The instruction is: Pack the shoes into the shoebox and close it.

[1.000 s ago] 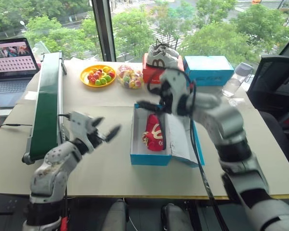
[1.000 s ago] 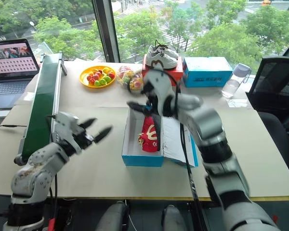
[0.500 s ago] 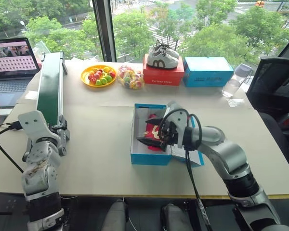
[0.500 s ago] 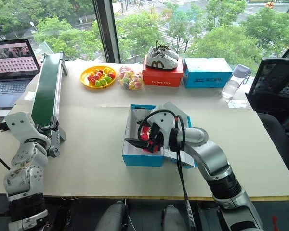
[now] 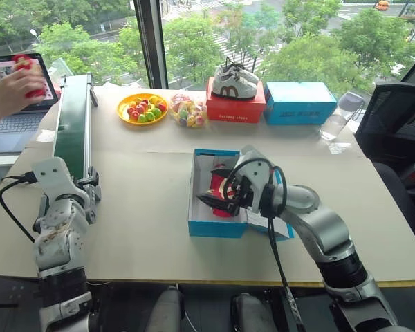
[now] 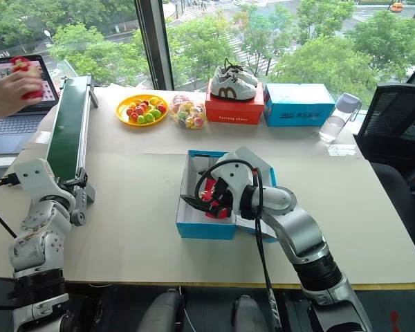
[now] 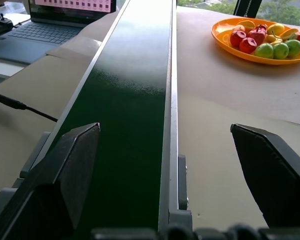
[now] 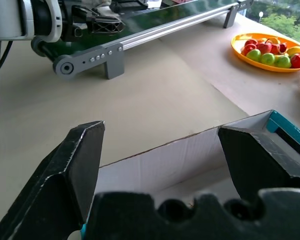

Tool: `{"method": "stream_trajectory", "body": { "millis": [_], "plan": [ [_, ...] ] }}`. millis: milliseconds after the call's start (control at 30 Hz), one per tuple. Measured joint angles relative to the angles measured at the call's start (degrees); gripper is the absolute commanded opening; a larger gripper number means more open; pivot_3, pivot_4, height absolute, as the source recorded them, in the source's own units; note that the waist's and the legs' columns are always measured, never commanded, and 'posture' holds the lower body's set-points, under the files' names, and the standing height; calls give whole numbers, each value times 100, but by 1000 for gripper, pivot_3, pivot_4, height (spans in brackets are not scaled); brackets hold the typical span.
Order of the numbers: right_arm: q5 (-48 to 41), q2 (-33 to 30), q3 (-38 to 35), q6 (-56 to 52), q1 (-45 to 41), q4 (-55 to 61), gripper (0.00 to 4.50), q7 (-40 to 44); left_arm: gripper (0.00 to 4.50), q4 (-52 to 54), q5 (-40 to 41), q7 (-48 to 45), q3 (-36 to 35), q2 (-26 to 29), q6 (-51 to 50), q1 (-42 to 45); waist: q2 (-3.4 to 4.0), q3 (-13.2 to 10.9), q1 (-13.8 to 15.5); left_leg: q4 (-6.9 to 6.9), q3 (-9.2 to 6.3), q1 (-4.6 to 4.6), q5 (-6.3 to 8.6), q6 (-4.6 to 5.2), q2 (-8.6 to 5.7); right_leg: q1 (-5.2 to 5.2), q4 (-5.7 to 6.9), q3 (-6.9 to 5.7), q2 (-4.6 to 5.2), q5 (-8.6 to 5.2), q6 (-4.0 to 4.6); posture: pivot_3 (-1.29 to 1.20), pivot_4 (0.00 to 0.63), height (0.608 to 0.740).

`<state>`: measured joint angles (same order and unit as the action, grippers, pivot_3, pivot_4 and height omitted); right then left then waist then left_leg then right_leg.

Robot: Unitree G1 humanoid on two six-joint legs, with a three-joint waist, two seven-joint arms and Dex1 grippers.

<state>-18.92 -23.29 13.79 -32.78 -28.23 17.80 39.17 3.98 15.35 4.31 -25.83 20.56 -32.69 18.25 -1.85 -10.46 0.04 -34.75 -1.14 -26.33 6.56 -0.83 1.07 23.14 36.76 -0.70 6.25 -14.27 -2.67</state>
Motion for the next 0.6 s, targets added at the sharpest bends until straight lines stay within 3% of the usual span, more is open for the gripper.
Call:
{"method": "stream_trajectory", "body": {
  "millis": [600],
  "plan": [
    [440,28,120,1,8,-120,4267,-92,4500,-44,-23,-104,253,-4,16,98,0,0,0,0,0,0,-12,19,0,0,1,0,0,4,7,0,150,737]
  ]
}}
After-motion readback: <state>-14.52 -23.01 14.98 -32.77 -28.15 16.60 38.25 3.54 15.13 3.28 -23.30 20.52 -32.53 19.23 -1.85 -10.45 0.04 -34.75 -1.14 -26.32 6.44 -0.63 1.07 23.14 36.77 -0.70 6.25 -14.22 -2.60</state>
